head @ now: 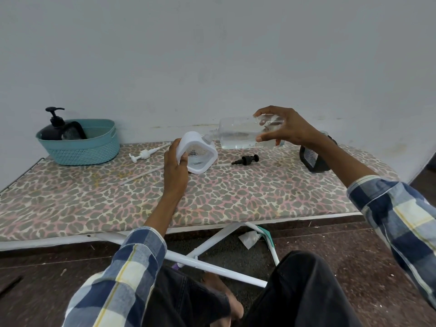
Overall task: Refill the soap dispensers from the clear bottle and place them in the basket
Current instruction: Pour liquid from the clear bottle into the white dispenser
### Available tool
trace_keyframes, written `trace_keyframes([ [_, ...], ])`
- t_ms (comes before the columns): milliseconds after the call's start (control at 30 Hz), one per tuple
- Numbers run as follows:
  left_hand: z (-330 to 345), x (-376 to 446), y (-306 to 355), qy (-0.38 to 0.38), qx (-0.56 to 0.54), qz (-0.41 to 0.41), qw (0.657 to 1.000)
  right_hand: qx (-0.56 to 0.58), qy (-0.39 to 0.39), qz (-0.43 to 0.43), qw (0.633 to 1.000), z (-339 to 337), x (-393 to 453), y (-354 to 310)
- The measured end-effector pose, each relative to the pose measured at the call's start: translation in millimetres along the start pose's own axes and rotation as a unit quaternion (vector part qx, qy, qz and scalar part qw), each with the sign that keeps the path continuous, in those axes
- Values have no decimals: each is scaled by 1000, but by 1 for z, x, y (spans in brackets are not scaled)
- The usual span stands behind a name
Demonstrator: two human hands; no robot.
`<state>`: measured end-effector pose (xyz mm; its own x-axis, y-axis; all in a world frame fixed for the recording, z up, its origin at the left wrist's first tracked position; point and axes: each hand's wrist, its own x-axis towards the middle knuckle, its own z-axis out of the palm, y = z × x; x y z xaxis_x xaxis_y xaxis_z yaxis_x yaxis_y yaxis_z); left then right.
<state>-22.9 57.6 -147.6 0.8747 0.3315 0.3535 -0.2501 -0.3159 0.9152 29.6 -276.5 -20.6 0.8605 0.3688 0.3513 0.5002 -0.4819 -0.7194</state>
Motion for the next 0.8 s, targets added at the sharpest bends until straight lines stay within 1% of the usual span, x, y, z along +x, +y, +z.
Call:
trace_keyframes([
  [567, 0, 0, 1, 4, -6, -9, 1000, -8, -2, 3, 1000, -1, -2, -5],
  [800, -1, 1, -3, -3, 6, 3, 1000, -8, -3, 8, 1000, -1, -2, -6],
])
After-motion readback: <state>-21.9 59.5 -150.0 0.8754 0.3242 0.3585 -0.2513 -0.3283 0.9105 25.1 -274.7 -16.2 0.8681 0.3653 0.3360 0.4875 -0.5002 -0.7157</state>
